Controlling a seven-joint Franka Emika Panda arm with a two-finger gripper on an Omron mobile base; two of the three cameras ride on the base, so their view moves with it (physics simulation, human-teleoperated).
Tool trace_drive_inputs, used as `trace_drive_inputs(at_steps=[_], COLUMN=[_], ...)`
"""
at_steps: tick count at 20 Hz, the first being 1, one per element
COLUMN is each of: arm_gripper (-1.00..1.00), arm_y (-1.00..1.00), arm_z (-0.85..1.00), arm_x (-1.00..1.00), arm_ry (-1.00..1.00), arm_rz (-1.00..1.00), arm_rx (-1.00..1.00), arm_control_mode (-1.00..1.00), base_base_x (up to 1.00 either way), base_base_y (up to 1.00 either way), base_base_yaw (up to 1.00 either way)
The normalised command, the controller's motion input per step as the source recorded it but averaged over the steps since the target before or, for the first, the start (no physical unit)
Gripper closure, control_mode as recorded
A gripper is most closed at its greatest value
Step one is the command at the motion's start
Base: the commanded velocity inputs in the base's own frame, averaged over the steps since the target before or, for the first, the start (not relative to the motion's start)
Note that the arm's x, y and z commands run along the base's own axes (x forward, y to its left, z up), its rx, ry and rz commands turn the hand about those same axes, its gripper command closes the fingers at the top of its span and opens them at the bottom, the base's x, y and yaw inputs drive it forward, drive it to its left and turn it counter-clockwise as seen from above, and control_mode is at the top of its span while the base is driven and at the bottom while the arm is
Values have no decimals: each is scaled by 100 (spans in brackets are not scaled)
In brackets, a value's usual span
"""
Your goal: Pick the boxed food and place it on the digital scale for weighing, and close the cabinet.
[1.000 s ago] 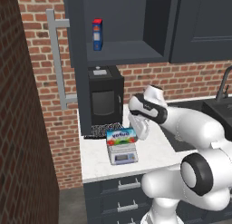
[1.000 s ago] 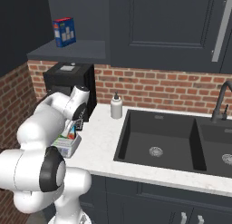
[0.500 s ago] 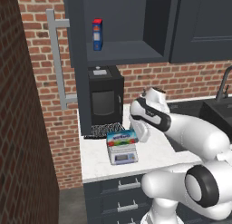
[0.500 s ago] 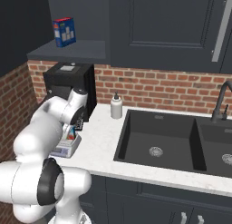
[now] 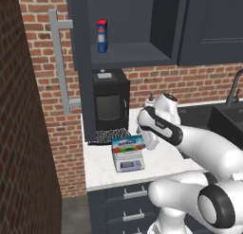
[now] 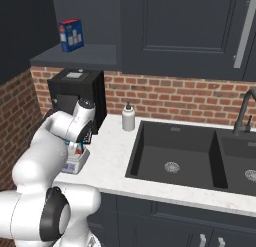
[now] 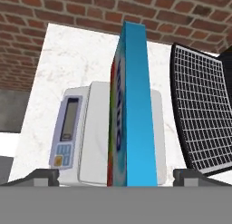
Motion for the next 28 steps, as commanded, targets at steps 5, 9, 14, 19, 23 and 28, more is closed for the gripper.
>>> trace_drive_inputs(at_steps=[5, 9, 14, 19, 23, 28], arm_gripper=[-100, -100, -100, -100, -100, -100], arm_y=[-12, -17, -16, -6, 0, 0], arm_z=[17, 57, 94, 100, 100, 100], arm_x=[0, -8, -59, -100, -100, -100], arm_ry=[-20, -29, -25, -13, -8, -10], arm_rz=[0, 0, 0, 0, 0, 0], arm_rx=[0, 1, 2, 8, 13, 14], arm_control_mode=[-100, -100, -100, -100, -100, -100], base_base_x=[0, 0, 0, 0, 0, 0], base_base_y=[0, 0, 0, 0, 0, 0], base_base_yaw=[0, 0, 0, 0, 0, 0])
